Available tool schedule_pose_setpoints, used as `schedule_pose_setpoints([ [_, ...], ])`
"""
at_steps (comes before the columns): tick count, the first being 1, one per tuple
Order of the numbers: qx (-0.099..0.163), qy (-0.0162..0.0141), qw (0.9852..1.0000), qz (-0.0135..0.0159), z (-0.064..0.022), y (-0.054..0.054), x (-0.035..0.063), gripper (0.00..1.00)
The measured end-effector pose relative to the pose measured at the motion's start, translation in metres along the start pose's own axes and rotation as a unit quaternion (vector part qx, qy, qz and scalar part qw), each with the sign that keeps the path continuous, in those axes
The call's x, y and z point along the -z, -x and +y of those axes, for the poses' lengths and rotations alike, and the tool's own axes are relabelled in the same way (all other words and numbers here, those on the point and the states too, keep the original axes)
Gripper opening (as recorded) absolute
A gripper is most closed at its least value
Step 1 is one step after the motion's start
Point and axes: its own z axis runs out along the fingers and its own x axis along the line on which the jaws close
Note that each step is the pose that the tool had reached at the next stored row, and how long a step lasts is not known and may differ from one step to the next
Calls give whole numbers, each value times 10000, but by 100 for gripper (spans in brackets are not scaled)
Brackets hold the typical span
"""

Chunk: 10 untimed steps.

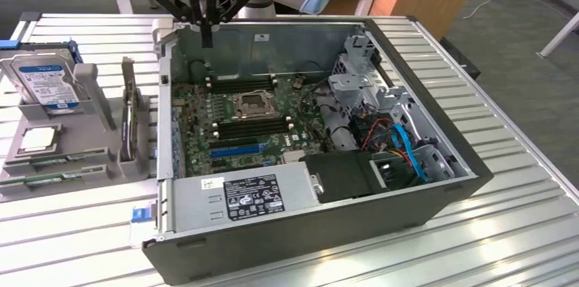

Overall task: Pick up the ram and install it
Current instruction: 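Reach for the ram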

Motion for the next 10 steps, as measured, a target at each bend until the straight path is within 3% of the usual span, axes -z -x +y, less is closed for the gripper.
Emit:
schedule_pose_setpoints([
  [10,-1,-1,10000,3,-2,-87,-7,10],
])
